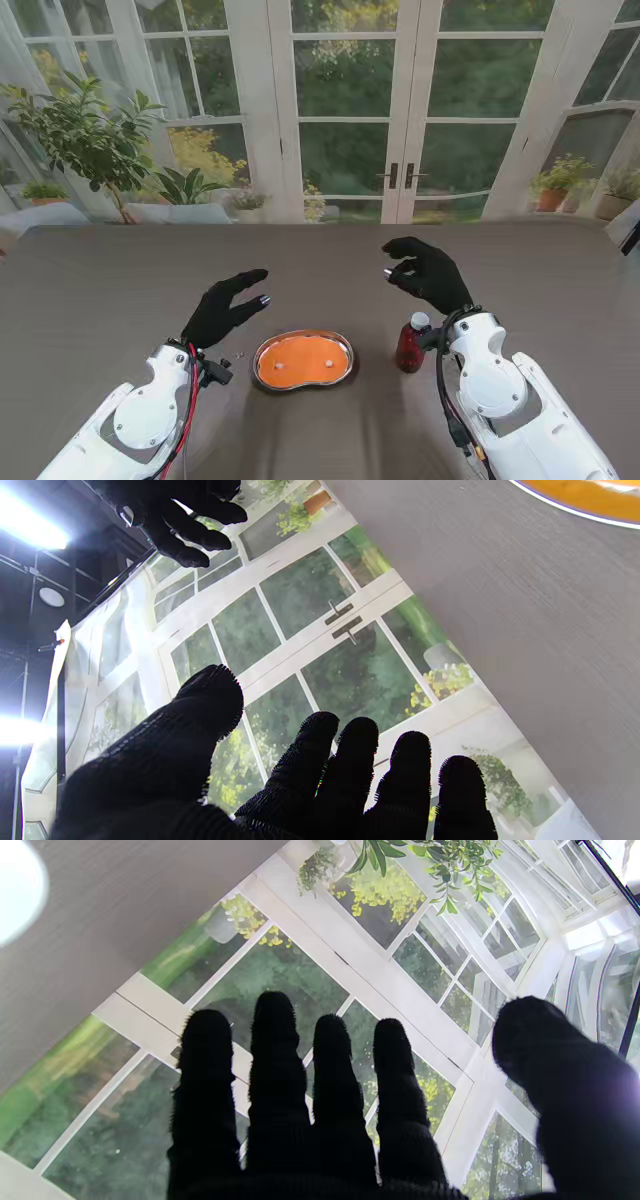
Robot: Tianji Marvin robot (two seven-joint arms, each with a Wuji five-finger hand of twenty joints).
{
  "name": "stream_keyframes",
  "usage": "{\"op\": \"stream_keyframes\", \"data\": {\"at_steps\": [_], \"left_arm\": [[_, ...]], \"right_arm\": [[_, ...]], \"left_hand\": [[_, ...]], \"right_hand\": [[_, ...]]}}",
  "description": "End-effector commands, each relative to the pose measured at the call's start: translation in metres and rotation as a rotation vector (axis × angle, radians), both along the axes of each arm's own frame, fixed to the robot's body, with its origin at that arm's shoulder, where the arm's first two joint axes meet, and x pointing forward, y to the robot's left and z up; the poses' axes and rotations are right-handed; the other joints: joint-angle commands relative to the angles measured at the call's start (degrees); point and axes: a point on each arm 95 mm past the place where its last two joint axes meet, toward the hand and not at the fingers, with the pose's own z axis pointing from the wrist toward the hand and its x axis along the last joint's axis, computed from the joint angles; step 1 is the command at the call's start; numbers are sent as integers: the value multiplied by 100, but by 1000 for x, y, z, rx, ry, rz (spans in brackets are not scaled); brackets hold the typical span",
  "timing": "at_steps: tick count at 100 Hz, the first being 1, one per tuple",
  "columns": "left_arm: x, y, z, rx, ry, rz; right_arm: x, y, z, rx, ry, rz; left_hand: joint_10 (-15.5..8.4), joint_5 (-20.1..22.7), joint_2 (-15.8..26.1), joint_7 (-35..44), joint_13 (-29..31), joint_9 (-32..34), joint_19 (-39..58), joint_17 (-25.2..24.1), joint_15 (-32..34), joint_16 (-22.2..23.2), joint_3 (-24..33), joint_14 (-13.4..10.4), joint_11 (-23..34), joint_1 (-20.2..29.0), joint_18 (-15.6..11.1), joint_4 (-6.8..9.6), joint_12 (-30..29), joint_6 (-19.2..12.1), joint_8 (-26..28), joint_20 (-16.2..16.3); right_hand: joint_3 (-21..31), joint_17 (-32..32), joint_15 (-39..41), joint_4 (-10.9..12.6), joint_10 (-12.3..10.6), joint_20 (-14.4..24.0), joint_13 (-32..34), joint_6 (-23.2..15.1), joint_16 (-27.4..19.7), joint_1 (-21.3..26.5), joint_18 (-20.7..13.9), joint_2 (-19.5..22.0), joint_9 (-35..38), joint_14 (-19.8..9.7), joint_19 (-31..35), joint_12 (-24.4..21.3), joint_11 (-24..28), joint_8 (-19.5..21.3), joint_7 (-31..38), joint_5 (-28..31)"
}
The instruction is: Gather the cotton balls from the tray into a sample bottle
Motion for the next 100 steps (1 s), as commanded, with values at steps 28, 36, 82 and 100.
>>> {"op": "stream_keyframes", "data": {"at_steps": [28, 36, 82, 100], "left_arm": [[-1, -3, -1, 4, 11, -24], [0, -4, -1, 7, 12, -29], [-2, -2, -1, 12, 10, -30], [-3, -2, -1, 14, 12, -31]], "right_arm": [[-1, 2, -2, -22, -2, 3], [-1, 2, -1, -39, -7, -2], [-2, -5, -1, -335, 40, 19], [-5, -12, -1, -468, 69, 38]], "left_hand": [[-160, 3, 66, -23, -120, 7, -986, 364, -140, -21, -110, -72, -11, -169, 48, 144, 29, -521, 4, 353], [-168, -13, 74, -29, -130, 6, -999, 353, -145, -22, -114, -80, -11, -176, 47, 143, 29, -534, 2, 408], [-179, 6, 77, -19, -140, -3, -1057, 346, -156, -26, -134, -84, -12, -174, 95, 144, 30, -539, 7, 563], [-158, 15, 79, -17, -123, 24, -1070, 350, -150, -24, -145, -79, -1, -176, 108, 144, 35, -538, 9, 605]], "right_hand": [[-190, -29, -51, 70, -39, -94, 39, -118, -20, -37, -3, 57, 81, 31, -116, -16, -107, -68, -99, 157], [-206, -79, -67, 67, -19, -96, -14, -129, -20, -49, 12, 36, 41, 42, -144, -17, -128, -64, -111, 167], [-526, -398, -163, -3, -43, 70, -425, -321, 4, -180, -27, -441, -420, 52, -281, 68, -176, -25, -351, 303], [-397, -341, -6, -62, -104, 305, -396, -400, 148, -177, -118, -822, -487, -12, -207, 212, -109, 104, -464, 429]]}}
